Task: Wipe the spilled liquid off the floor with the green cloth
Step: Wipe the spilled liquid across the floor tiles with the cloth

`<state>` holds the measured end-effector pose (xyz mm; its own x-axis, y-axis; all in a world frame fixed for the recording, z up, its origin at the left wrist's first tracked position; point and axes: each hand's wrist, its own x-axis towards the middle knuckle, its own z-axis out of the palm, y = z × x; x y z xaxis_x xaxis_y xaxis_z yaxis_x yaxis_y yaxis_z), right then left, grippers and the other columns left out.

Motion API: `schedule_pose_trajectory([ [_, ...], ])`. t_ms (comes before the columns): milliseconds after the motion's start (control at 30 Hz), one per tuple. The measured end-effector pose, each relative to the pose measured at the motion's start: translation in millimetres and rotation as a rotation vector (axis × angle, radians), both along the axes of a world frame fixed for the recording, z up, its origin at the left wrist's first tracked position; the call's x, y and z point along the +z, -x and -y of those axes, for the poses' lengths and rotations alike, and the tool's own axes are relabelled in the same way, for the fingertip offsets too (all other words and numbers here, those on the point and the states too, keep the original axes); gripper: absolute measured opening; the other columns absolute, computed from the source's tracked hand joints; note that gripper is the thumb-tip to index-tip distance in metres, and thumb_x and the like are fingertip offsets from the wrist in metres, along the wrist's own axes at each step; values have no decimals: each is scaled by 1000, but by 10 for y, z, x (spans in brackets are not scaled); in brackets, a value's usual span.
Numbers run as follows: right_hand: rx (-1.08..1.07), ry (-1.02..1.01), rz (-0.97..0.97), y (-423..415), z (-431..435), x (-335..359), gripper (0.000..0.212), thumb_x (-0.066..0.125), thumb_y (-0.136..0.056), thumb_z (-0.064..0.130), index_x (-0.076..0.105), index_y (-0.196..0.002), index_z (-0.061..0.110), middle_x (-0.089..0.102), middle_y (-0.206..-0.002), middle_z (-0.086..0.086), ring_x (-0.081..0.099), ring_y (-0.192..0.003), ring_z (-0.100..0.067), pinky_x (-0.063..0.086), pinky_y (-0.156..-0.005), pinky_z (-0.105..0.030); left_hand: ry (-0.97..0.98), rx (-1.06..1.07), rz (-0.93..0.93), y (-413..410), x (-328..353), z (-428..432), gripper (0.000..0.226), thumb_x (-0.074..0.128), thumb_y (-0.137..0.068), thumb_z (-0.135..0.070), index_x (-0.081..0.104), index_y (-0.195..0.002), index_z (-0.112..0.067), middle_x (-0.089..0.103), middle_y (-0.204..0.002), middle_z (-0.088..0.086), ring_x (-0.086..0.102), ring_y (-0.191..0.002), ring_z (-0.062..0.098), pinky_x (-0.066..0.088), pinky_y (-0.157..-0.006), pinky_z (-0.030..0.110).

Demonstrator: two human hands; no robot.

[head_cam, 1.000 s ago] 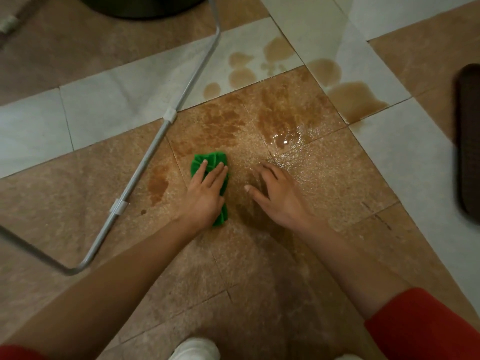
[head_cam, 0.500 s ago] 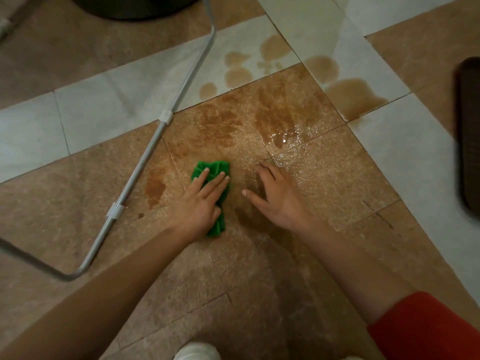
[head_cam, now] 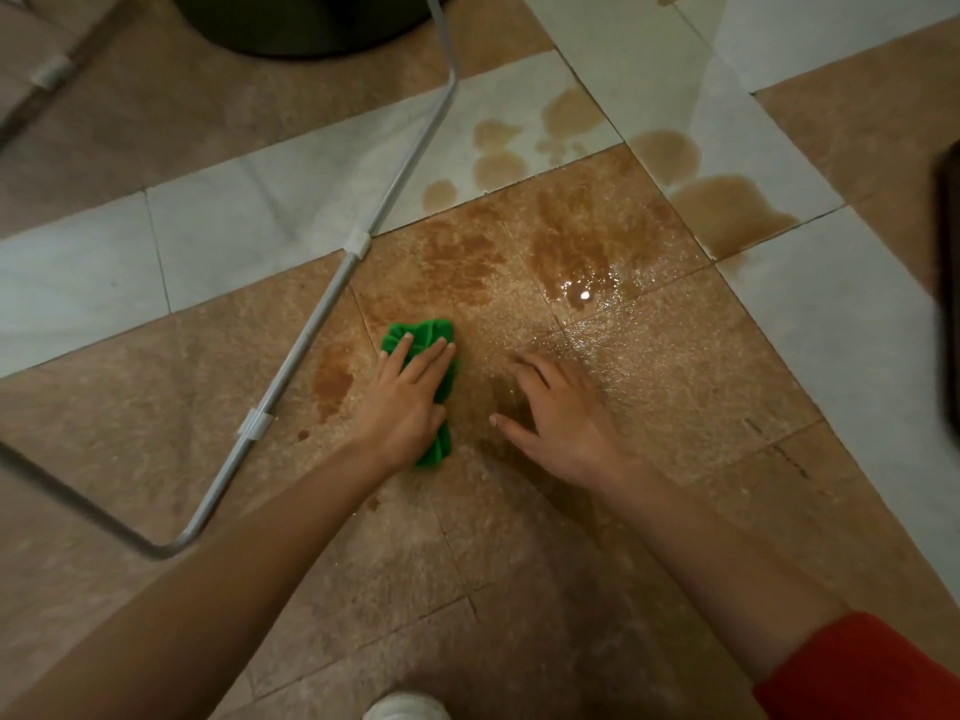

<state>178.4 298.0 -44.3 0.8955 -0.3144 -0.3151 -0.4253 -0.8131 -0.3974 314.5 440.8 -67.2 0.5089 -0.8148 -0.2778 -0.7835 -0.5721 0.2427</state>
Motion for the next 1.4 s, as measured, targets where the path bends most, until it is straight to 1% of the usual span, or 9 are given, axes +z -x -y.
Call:
schedule_pose_trajectory([
  [167, 55, 48, -15, -36, -26, 20, 61, 37, -93, 56, 29, -144, 24, 20, -155, 1, 14, -143, -20, 8, -116, -40, -20, -129, 152, 141, 45, -11, 70, 44, -93, -26, 0, -146, -13, 2, -155, 2, -11, -141, 27, -7, -116, 40],
  [300, 12, 16, -37, 11, -7, 33, 61, 37, -93, 56, 28, -144, 23, 17, -156, 1, 14, -143, -22, 8, -116, -39, 16, -224, 136, 152, 19, -317, 77, 64, -81, -20, 20, -142, -8, 34, -147, 12, 12, -138, 32, 8, -110, 48],
  [433, 24, 15, -43, 8, -21, 65, 63, 37, -92, 57, 29, -144, 22, 18, -156, 1, 14, -143, -22, 9, -116, -41, -53, 34, 47, 53, 112, -134, 68, 43, -94, -23, 3, -148, -13, 3, -157, 2, -9, -142, 28, -7, -113, 34],
  [567, 26, 14, -32, -35, -63, 123, 64, 36, -93, 57, 28, -144, 21, 19, -155, 0, 14, -142, -21, 10, -116, -40, -135, -112, 160, 317, 155, -129, 66, 32, -97, -28, -8, -144, -6, -11, -154, 6, -16, -140, 26, -11, -114, 41],
  [733, 37, -13, -60, -10, -87, 157, 62, 35, -93, 56, 24, -146, 25, 15, -156, 1, 13, -143, -22, 11, -115, -40, -41, -290, 127, 338, 45, -625, 71, 63, -76, -25, 36, -138, -4, 44, -141, 13, 28, -134, 35, 38, -100, 57],
  [933, 102, -16, -53, -44, -179, 151, 61, 35, -94, 55, 26, -145, 24, 18, -155, -2, 13, -142, -22, 13, -115, -41, -109, -50, 94, 287, 29, -369, 65, 34, -96, -30, -5, -147, -19, -1, -157, 0, -13, -142, 28, -1, -117, 41],
  [1167, 146, -50, -67, -94, -305, 147, 64, 38, -93, 55, 20, -148, 26, 14, -157, 1, 11, -143, -22, 12, -116, -41, -55, -262, 104, 368, -59, -935, 68, 39, -81, -29, 22, -145, -14, 35, -148, 6, 21, -136, 35, 21, -106, 53],
  [1333, 166, -103, -36, -158, -446, 154, 65, 40, -93, 55, 22, -148, 24, 16, -156, 1, 13, -143, -21, 16, -115, -39, -15, -158, 56, 267, 6, -835, 69, 44, -89, -22, 4, -146, -17, 5, -152, -2, -9, -137, 22, -1, -113, 40],
  [1400, 209, -64, -34, -185, -477, 160, 65, 40, -93, 54, 20, -148, 25, 16, -156, 2, 13, -143, -21, 15, -115, -39, -8, -134, 90, 359, 2, -803, 71, 50, -90, -23, 5, -145, -16, 11, -154, 1, -7, -137, 24, 0, -112, 40],
])
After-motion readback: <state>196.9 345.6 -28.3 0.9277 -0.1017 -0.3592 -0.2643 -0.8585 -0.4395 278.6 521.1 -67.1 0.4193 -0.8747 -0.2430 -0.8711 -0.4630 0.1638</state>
